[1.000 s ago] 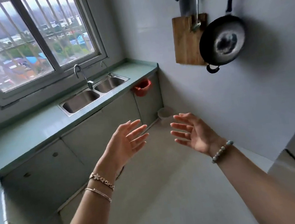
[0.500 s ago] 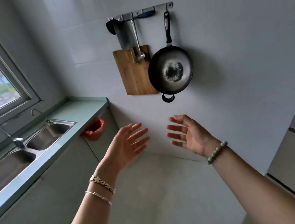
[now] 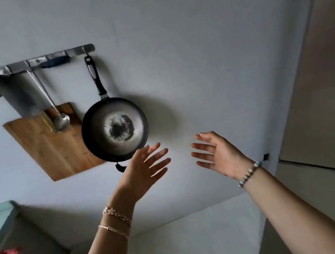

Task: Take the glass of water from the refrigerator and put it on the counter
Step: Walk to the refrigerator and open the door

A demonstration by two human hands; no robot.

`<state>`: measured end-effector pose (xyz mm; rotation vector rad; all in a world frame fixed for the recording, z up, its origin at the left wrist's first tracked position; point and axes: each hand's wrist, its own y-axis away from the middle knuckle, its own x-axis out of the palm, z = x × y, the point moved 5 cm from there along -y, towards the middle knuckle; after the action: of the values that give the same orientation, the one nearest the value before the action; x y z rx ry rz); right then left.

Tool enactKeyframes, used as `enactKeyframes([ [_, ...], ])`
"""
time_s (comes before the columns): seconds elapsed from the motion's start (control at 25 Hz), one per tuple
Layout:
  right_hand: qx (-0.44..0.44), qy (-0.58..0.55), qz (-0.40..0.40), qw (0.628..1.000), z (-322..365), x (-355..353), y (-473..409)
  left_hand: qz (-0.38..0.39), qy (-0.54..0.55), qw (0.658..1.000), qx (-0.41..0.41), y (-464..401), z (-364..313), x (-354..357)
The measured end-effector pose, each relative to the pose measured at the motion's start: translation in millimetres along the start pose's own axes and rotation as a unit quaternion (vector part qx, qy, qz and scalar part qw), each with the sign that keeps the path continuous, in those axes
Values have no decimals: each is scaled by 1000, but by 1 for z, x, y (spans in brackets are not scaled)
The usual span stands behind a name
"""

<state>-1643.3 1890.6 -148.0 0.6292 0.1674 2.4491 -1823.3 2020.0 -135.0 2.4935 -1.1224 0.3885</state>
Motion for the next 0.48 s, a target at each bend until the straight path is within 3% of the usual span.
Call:
enactKeyframes([
  [0.24, -88, -46, -168, 981, 50, -39, -2, 180, -40, 980, -68, -107, -30, 64],
  [0.48, -155, -77, -304, 937, 78, -94, 65, 330, -49, 933, -133, -134, -1, 182],
])
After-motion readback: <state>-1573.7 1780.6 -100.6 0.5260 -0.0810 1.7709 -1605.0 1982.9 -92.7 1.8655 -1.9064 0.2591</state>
